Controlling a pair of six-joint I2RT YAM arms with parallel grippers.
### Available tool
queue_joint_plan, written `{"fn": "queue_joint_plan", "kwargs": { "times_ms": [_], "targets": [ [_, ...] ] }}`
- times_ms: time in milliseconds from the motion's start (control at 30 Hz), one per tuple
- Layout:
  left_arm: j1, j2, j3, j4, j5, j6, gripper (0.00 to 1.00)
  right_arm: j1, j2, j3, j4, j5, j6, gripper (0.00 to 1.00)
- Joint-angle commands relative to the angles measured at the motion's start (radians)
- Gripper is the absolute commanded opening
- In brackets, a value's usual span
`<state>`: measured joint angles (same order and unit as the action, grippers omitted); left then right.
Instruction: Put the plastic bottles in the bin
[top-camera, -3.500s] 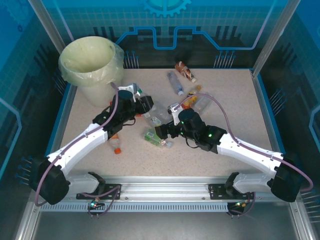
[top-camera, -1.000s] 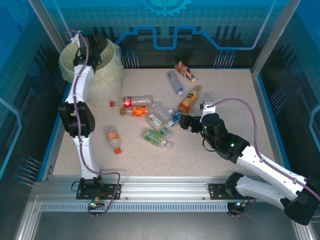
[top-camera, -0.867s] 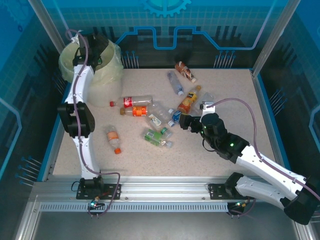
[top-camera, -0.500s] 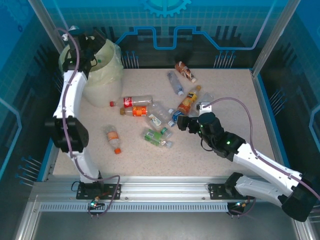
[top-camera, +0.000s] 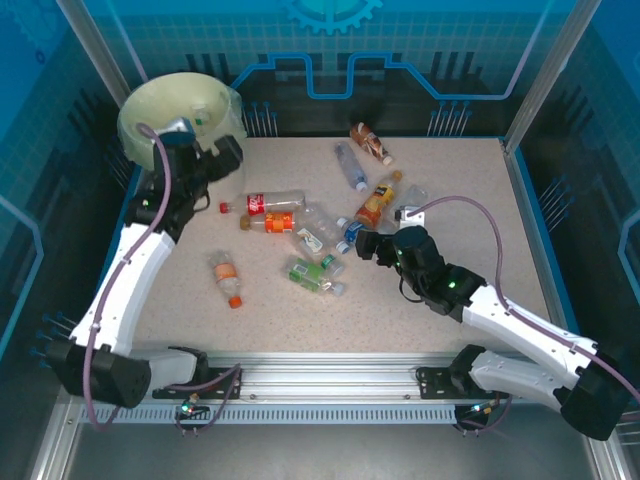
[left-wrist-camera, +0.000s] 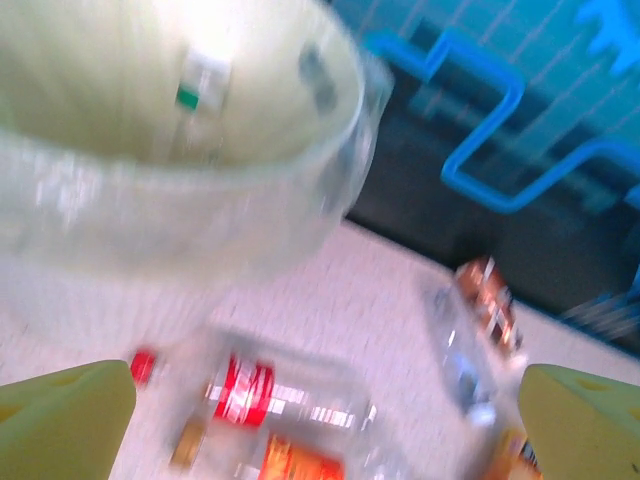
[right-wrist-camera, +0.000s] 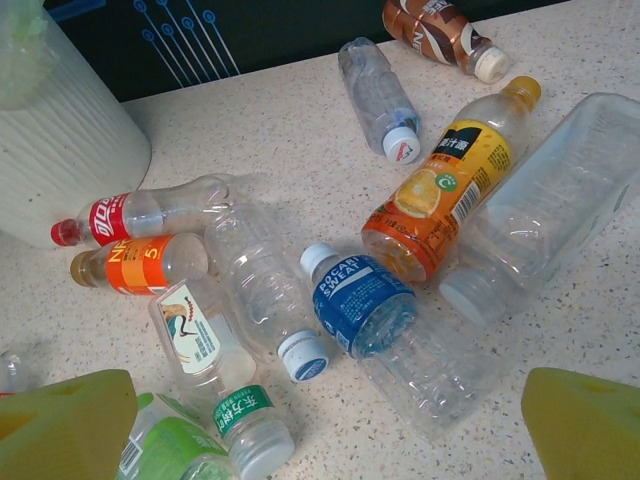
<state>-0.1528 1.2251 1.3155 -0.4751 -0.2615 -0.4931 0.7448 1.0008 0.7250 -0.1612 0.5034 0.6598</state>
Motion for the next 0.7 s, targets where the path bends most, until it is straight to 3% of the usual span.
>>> {"fn": "queue_joint_plan", "kwargs": {
  "times_ms": [0, 400, 533, 667],
  "targets": [
    [-0.008, -0.073, -0.106, -0.17, -0.073, -0.033, 0.99, -0.01, -0.011, -0.019, 0.021, 0.033, 0.036, 1.0],
    [0.023, -0.111, -0.437, -0.223, 0.013, -0.049, 0.99, -0.012, 0.035, -0.005, 0.043, -0.047, 0.01, 1.0],
    [0.092, -0.07, -0.5, -0.212, 0.112, -0.059, 0.99, -0.012, 0.064, 0.016, 0.042, -0.063, -0.004, 1.0],
    [0.096, -0.035, -0.552, -0.148, 0.2, -0.034, 0.99, -0.012, 0.083, 0.033, 0.048, -0.068, -0.02, 1.0]
  ]
}}
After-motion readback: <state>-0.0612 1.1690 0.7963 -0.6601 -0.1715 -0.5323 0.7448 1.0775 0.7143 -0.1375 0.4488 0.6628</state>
